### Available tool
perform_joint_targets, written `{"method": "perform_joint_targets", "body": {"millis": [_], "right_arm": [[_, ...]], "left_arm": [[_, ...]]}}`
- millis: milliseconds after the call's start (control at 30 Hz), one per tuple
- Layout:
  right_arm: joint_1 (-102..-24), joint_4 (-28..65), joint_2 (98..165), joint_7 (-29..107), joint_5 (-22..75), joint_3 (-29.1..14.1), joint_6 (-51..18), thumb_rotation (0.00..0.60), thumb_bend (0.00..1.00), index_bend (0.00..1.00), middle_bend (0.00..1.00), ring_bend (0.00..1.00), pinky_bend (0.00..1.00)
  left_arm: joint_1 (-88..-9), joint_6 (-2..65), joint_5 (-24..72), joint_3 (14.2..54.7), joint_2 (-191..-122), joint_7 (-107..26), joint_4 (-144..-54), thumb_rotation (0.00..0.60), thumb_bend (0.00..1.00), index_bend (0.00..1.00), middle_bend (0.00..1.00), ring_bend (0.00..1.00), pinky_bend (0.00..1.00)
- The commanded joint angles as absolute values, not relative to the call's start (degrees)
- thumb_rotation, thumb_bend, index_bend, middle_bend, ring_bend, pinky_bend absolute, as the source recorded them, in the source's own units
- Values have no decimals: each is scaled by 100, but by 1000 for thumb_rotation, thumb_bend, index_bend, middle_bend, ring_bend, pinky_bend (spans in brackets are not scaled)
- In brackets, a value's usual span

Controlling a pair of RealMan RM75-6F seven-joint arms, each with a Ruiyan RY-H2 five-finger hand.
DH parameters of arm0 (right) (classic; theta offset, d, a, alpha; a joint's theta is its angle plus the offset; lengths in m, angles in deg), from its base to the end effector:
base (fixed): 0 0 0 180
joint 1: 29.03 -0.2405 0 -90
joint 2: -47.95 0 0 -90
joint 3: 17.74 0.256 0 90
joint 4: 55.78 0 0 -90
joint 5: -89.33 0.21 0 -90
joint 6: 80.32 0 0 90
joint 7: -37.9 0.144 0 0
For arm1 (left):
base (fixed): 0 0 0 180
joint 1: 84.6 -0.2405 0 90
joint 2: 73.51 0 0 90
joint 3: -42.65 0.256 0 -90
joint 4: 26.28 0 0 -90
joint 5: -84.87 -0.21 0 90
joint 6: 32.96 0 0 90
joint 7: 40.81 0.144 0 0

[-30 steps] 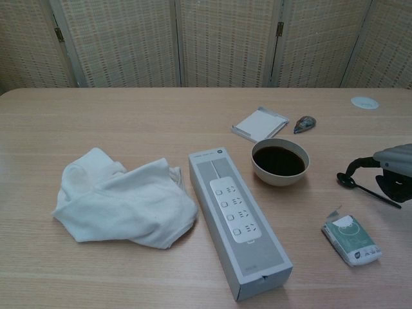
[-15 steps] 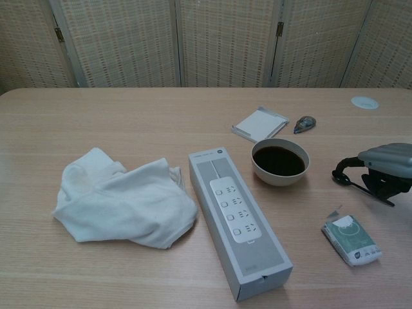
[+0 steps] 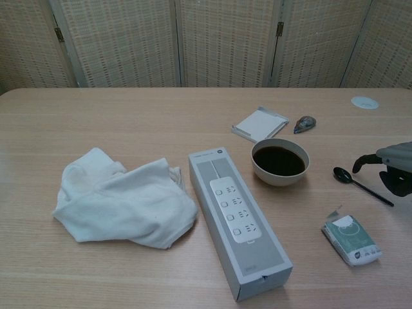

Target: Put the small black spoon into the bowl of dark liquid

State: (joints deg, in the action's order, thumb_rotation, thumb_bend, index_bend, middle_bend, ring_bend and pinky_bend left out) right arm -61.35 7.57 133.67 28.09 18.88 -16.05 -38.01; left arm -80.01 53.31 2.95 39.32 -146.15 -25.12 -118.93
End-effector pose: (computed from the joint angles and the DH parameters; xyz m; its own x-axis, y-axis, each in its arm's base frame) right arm -0.3235 -0.3221 0.0076 0.6166 -0.4676 0.6334 -0.7755 -0.2223 0.5909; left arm -0.3036 0.1797 0.1181 0.4975 0.0036 0.8674 0.8657 0.0617 -0.4968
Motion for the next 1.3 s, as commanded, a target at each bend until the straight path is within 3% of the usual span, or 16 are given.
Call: {"method": "perform_joint_targets", "body": {"millis": [33,300,900,1300], "right_arm": [[-6076,837,13300,2816,1864,-1633,-3720,600,839,228,996,1000,1000],[-6066,1154,13206,2886,1643,-1648,-3538,600,839,228,996,1000,1000],[-6428,583,13656,2785,1817,-1497,-3996,600,839,228,996,1000,1000],[-6222,653,13457,2810,1911,-1565,-3832,600,840,228,996,1000,1000]], "left_arm": [[-7999,5322,297,3935,-14619,-2511,-11889,600,254,194,84,106,141],[-8009,5345,285,3933,-14629,-2541,-11870,600,254,194,84,107,140],[-8073,5380,339,3931,-14585,-2609,-11830,600,253,194,84,107,141],[-8029,5327,329,3910,-14593,-2629,-11807,600,254,194,85,107,140]]}}
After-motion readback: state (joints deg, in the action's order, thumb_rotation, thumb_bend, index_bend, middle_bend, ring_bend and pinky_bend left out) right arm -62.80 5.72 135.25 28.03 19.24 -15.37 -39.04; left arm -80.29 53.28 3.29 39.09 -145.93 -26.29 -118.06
